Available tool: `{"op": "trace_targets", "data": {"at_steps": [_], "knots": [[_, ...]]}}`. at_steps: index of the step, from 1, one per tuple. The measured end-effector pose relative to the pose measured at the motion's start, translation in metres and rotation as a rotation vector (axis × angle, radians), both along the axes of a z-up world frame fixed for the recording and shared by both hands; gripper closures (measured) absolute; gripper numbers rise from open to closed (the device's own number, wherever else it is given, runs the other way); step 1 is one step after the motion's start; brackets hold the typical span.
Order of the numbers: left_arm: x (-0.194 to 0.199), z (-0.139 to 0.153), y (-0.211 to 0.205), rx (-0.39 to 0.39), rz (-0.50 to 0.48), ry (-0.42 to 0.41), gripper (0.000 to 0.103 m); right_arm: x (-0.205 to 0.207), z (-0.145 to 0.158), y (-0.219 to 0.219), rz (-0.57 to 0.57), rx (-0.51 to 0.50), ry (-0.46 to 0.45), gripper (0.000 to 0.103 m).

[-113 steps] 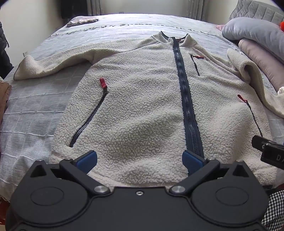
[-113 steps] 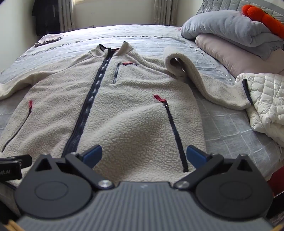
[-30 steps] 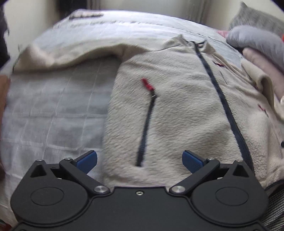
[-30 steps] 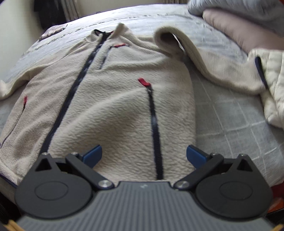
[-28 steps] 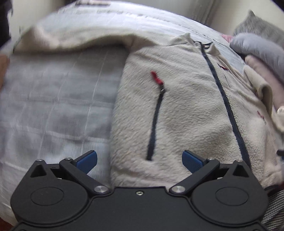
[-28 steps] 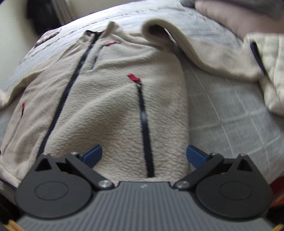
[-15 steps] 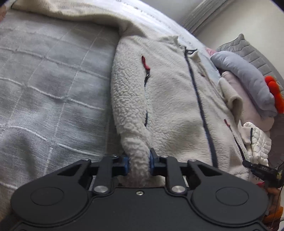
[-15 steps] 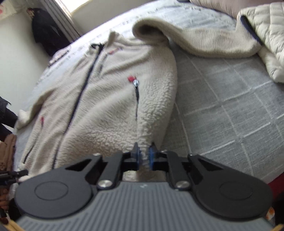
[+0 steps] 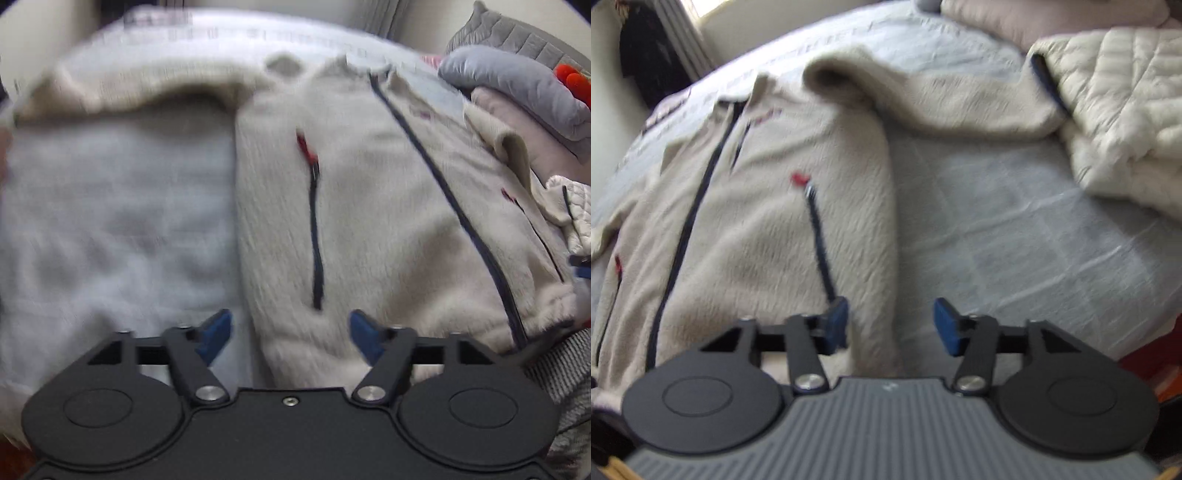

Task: Fold large clothes

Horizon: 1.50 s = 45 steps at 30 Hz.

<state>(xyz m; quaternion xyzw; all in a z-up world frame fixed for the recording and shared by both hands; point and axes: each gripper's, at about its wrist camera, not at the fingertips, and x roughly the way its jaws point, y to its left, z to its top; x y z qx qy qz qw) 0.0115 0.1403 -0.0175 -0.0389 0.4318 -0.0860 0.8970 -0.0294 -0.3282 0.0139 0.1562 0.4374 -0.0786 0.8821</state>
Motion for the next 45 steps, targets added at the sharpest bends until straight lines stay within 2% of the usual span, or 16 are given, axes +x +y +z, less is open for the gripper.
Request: {"op": "trace_targets", "data": {"at_steps": [1,4,9,13,15,18,20,21,23,24,26,30,34,37,39,45], "knots": [[0.003,0.007,-0.003,0.022,-0.002,-0.043,0.008,0.002,0.007,-0.009,-0.025,-0.010,-0.029,0.034],[0.028,0.017,-0.010,0.041,-0.008,-0.100,0.005,0.016,0.018,-0.045,-0.120,0.003,-0.116,0.021],[0.079,0.006,-0.055,0.044,-0.079,-0.080,0.005,0.061,-0.012,-0.106,-0.284,0.099,-0.180,0.019],[0.117,-0.005,-0.103,0.068,-0.151,-0.042,0.005,0.098,-0.045,-0.132,-0.400,0.088,-0.191,0.019],[0.131,-0.007,-0.127,0.060,-0.202,-0.069,0.005,0.110,-0.057,-0.135,-0.456,0.089,-0.210,0.019],[0.158,-0.008,-0.160,0.053,-0.253,-0.115,0.005,0.121,-0.058,-0.129,-0.497,0.096,-0.282,0.043],[0.182,-0.010,-0.186,0.048,-0.278,-0.131,0.006,0.126,-0.055,-0.130,-0.551,0.130,-0.327,0.047],[0.193,-0.011,-0.196,0.038,-0.283,-0.140,0.007,0.130,-0.053,-0.131,-0.569,0.125,-0.342,0.057],[0.214,-0.012,-0.216,0.022,-0.280,-0.163,0.007,0.140,-0.049,-0.138,-0.585,0.096,-0.356,0.086],[0.223,-0.012,-0.227,0.016,-0.280,-0.183,0.008,0.142,-0.043,-0.142,-0.577,0.089,-0.367,0.092],[0.242,-0.012,-0.245,0.006,-0.287,-0.213,0.023,0.143,-0.024,-0.149,-0.538,0.060,-0.419,0.093],[0.286,-0.016,-0.288,-0.050,-0.285,-0.231,0.055,0.142,0.041,-0.179,-0.469,-0.056,-0.562,0.094],[0.319,-0.027,-0.332,-0.135,-0.311,-0.204,0.072,0.149,0.097,-0.224,-0.460,-0.187,-0.640,0.094],[0.333,-0.034,-0.372,-0.206,-0.359,-0.179,0.077,0.162,0.122,-0.259,-0.451,-0.304,-0.636,0.095],[0.335,-0.039,-0.405,-0.248,-0.409,-0.169,0.077,0.167,0.127,-0.280,-0.452,-0.317,-0.625,0.095],[0.346,-0.065,-0.498,-0.277,-0.494,-0.130,0.080,0.175,0.098,-0.295,-0.407,-0.336,-0.562,0.095]]}}
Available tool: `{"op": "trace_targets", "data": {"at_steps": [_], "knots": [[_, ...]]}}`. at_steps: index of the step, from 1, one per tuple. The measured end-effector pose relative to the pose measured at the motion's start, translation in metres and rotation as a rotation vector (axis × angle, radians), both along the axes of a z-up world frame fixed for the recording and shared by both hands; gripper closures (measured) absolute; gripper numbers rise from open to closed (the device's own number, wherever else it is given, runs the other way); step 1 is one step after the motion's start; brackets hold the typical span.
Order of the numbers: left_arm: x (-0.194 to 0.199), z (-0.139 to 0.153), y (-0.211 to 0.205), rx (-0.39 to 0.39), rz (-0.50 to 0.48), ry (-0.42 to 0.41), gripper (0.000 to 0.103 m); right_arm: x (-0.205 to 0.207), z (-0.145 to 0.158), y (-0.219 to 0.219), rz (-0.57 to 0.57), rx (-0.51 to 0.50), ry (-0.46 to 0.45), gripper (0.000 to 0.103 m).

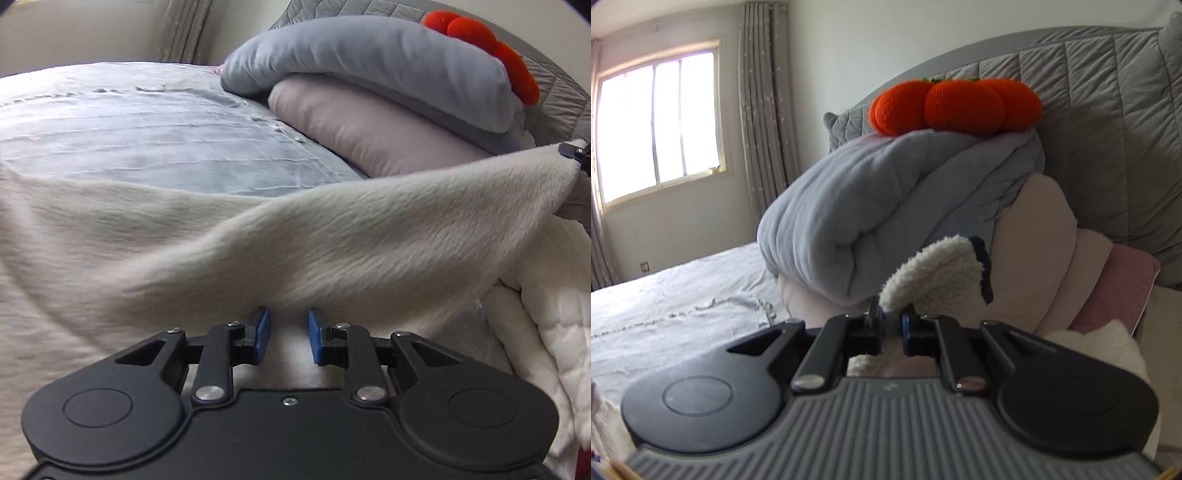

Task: Fold large clothes

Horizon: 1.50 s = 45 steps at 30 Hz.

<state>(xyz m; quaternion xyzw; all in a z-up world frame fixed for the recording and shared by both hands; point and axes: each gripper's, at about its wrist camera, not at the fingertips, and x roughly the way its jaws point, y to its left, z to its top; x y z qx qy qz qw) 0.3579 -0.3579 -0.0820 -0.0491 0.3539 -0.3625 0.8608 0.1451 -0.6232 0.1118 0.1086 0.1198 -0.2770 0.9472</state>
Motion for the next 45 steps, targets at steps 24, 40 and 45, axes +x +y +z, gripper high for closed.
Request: {"op": "trace_targets", "data": {"at_steps": [24,40,45], "knots": [[0.009,0.020,-0.024,-0.036,-0.041,0.042,0.073,0.000,0.026,0.042,0.153,0.039,0.007,0.095],[-0.039,0.088,0.263,0.010,0.180,-0.045,0.004,0.059,0.144,0.306,0.721,-0.044,-0.045,0.094],[-0.044,0.076,0.364,-0.063,0.297,0.016,0.003,0.091,0.128,0.398,0.850,-0.017,0.022,0.094]]}}
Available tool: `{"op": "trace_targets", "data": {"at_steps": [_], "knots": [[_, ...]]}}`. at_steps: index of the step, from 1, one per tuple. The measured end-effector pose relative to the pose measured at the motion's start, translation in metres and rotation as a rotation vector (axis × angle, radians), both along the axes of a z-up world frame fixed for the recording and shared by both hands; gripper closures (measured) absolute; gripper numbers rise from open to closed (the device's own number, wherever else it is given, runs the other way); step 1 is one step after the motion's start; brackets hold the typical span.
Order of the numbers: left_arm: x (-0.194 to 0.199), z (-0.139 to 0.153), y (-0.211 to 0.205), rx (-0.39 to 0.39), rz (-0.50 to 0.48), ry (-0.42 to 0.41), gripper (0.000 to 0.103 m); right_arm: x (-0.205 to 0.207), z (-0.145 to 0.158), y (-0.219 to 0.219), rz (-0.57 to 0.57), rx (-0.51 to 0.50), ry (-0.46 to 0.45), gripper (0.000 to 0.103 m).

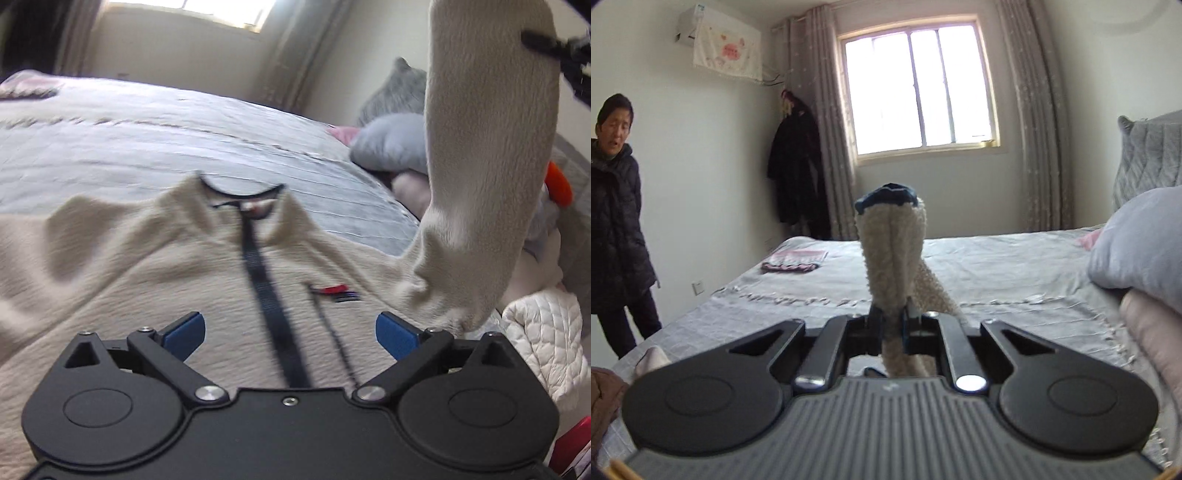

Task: Fold large clothes

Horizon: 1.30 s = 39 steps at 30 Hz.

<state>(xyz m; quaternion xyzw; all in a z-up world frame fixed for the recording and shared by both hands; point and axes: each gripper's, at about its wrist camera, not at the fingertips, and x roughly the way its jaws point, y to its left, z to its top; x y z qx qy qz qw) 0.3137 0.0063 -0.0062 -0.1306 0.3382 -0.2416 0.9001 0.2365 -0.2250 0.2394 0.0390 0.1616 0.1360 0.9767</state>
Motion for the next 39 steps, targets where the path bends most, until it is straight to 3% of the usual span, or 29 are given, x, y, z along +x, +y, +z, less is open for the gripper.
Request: {"op": "trace_targets", "data": {"at_steps": [4,8,9,10,11,13,17,21,23,24,25,29,31,33,35,38,39], "knots": [[-0.002,-0.014,0.059,-0.070,0.076,0.028,0.003,0.030,-0.046,0.071,0.085,0.001,0.105,0.093],[-0.005,-0.031,0.099,-0.157,0.132,0.061,0.003,0.055,-0.113,0.120,0.137,0.014,0.261,0.086],[-0.004,-0.035,0.104,-0.176,0.142,0.071,0.003,0.062,-0.133,0.132,0.149,0.019,0.326,0.074],[-0.004,-0.039,0.110,-0.193,0.152,0.080,0.003,0.064,-0.150,0.137,0.166,0.021,0.383,0.054],[-0.003,-0.040,0.114,-0.205,0.158,0.084,0.003,0.065,-0.164,0.140,0.176,0.015,0.426,0.048],[-0.003,-0.039,0.119,-0.214,0.158,0.069,0.003,0.055,-0.178,0.138,0.183,-0.025,0.441,0.046],[0.005,-0.032,0.119,-0.223,0.162,0.048,0.004,0.056,-0.171,0.086,0.108,-0.065,0.409,0.033],[0.028,-0.039,0.104,-0.180,0.184,0.129,0.006,0.062,-0.166,0.002,-0.048,-0.051,0.384,0.026],[0.037,-0.046,0.089,-0.085,0.215,0.159,0.036,0.061,-0.167,-0.043,-0.134,-0.033,0.379,0.024],[0.039,-0.046,0.081,-0.019,0.233,0.150,0.069,0.059,-0.169,-0.064,-0.176,-0.018,0.379,0.022],[0.038,-0.045,0.073,0.041,0.241,0.127,0.086,0.057,-0.171,-0.084,-0.217,0.000,0.381,0.022],[0.019,-0.011,0.070,0.034,0.332,-0.100,0.089,0.050,-0.189,-0.151,-0.326,0.100,0.404,0.022],[0.017,0.000,0.070,0.085,0.394,-0.171,0.089,0.051,-0.199,-0.171,-0.348,0.142,0.413,0.022],[0.034,-0.005,0.071,0.148,0.388,-0.120,0.089,0.056,-0.210,-0.182,-0.357,0.192,0.426,0.022],[0.043,-0.017,0.076,0.129,0.379,-0.051,0.089,0.065,-0.222,-0.189,-0.348,0.262,0.439,0.022],[0.044,-0.027,0.077,0.137,0.377,-0.049,0.089,0.084,-0.241,-0.187,-0.303,0.363,0.452,0.026],[0.045,-0.029,0.079,0.130,0.379,-0.043,0.089,0.092,-0.246,-0.184,-0.299,0.381,0.455,0.033]]}}
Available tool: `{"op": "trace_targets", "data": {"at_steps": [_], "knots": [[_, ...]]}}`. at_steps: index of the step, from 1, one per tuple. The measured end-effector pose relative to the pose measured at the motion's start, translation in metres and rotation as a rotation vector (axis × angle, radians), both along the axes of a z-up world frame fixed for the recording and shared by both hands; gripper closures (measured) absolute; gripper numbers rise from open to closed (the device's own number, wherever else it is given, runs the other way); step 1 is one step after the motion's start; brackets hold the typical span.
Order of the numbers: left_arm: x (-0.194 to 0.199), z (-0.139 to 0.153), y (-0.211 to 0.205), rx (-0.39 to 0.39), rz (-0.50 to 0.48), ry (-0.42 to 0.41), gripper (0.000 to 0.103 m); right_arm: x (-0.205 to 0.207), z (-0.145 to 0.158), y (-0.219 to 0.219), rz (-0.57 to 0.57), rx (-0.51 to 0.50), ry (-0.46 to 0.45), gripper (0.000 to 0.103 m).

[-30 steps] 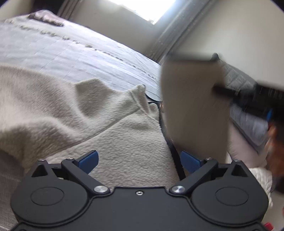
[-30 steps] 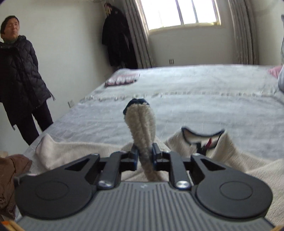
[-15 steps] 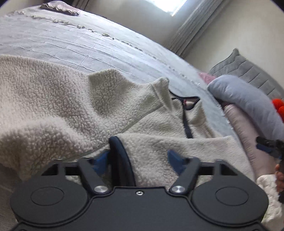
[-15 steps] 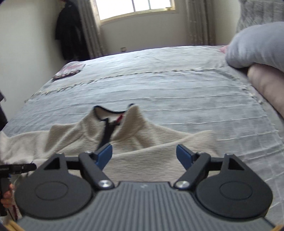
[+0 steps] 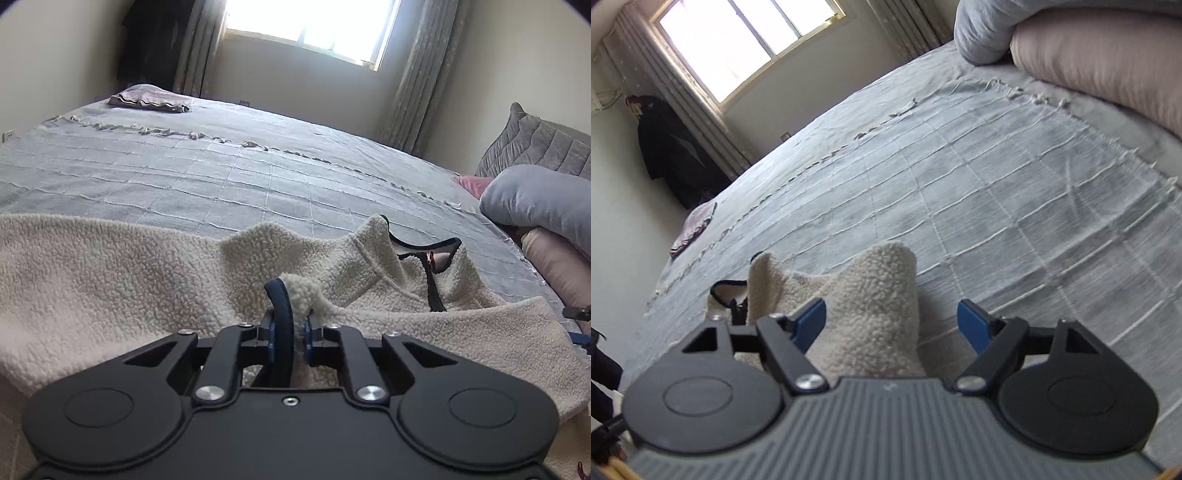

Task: Fold large clothes

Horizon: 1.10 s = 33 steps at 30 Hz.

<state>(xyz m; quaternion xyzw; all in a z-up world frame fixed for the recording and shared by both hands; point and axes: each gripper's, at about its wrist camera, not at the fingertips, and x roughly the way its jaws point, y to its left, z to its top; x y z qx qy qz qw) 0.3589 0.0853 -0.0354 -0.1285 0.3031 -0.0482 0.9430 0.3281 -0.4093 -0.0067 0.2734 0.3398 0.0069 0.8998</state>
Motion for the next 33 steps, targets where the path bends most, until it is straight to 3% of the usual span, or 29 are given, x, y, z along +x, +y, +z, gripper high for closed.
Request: {"op": "trace_targets", "data": {"at_steps": [3,6,8,9,11,14,15,16,17,18,21,23,25,26,28,30,32,33], "knots": [[0.000,-0.003,0.004,-0.038,-0.005,-0.002,0.089,0.022,-0.016,0.006,-0.011,0.031,0.016,0.087],[-0.004,0.001,0.007,-0.101,-0.048,-0.054,0.088,0.017,0.000,0.012,-0.023,-0.038,-0.124,0.091],[0.002,-0.005,0.002,-0.104,-0.080,-0.044,0.087,0.017,0.000,0.005,-0.112,-0.129,-0.097,0.093],[0.008,-0.010,-0.005,-0.063,-0.081,-0.009,0.084,0.019,-0.004,0.001,-0.138,-0.175,-0.052,0.098],[0.012,-0.016,-0.011,-0.014,-0.064,0.015,0.083,0.015,-0.009,-0.008,-0.144,-0.186,0.018,0.095],[-0.002,-0.007,-0.009,0.016,-0.017,-0.027,0.073,-0.011,0.000,-0.010,-0.058,-0.184,-0.001,0.090],[-0.008,-0.003,-0.008,0.029,-0.006,-0.050,0.068,-0.022,0.004,-0.007,-0.023,-0.196,-0.015,0.071],[-0.014,0.002,-0.008,0.039,-0.004,-0.073,0.064,-0.034,0.007,-0.004,0.001,-0.203,-0.024,0.046],[-0.021,0.007,-0.009,0.046,-0.013,-0.100,0.063,-0.046,0.010,-0.001,0.014,-0.204,-0.047,0.042],[-0.027,0.011,-0.010,0.048,-0.032,-0.121,0.062,-0.057,0.012,0.004,0.035,-0.215,-0.064,0.045],[-0.035,0.014,-0.019,0.005,-0.140,-0.118,0.062,-0.075,0.012,0.022,0.115,-0.239,-0.061,0.066],[-0.035,0.004,-0.022,-0.031,-0.177,-0.060,0.062,-0.080,0.000,0.034,0.145,-0.293,-0.023,0.066],[-0.024,-0.021,-0.022,-0.048,-0.182,0.079,0.063,-0.079,-0.024,0.037,0.137,-0.354,0.071,0.066],[-0.022,-0.034,-0.020,-0.063,-0.178,0.109,0.063,-0.079,-0.034,0.035,0.124,-0.337,0.081,0.066],[-0.029,-0.031,-0.014,-0.097,-0.166,0.091,0.062,-0.082,-0.030,0.031,0.059,-0.261,0.086,0.066],[-0.036,-0.017,-0.008,-0.124,-0.143,0.106,0.062,-0.086,-0.015,0.041,0.045,-0.291,0.085,0.064],[-0.047,-0.007,0.000,-0.120,-0.124,0.102,0.050,-0.094,-0.001,0.053,0.054,-0.333,0.075,0.055],[-0.053,-0.003,0.006,-0.107,-0.100,0.098,0.033,-0.097,0.004,0.057,0.057,-0.337,0.078,0.046]]}}
